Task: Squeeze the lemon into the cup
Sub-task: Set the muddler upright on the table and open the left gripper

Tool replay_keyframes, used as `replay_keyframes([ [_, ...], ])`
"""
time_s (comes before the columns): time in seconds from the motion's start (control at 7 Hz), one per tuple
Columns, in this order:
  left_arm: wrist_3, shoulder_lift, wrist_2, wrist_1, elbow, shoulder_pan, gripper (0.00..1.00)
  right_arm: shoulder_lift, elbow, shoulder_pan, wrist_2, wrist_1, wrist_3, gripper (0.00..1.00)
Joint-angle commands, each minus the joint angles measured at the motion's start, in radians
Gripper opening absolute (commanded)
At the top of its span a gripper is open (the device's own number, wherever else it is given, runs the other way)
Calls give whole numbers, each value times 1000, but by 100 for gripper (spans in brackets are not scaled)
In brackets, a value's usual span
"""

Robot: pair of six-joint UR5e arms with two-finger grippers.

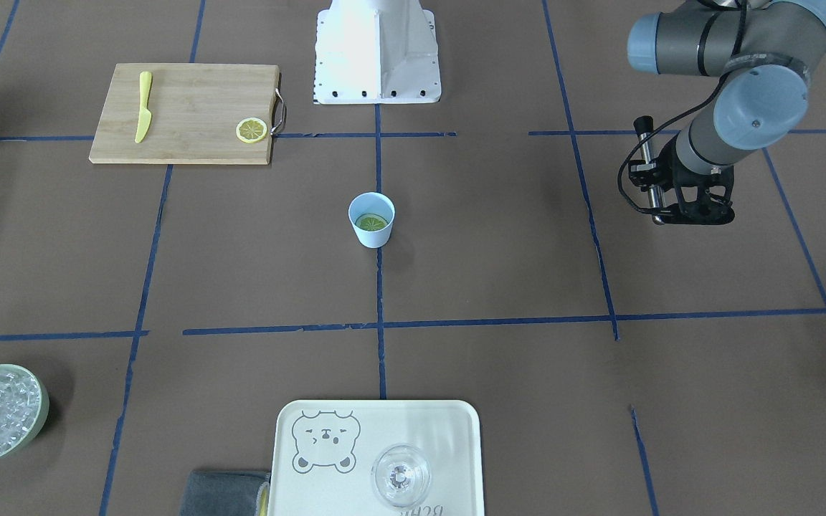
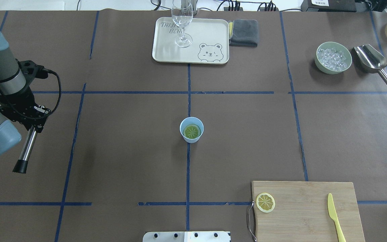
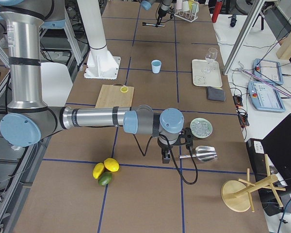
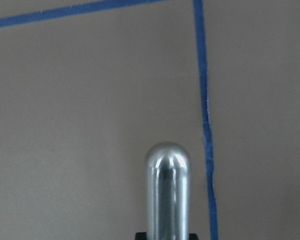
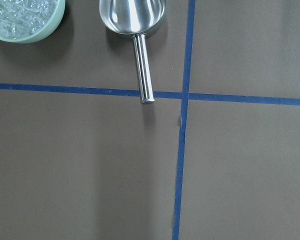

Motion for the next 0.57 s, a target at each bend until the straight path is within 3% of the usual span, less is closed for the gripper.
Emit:
replay_keyframes([
  [0.0,7,24,-7,-49,61,-1,0,1,3,0,0,0,0,100],
  [0.43,0,25,-7,-156,168,-20,0,2,3,0,0,0,-2,100],
])
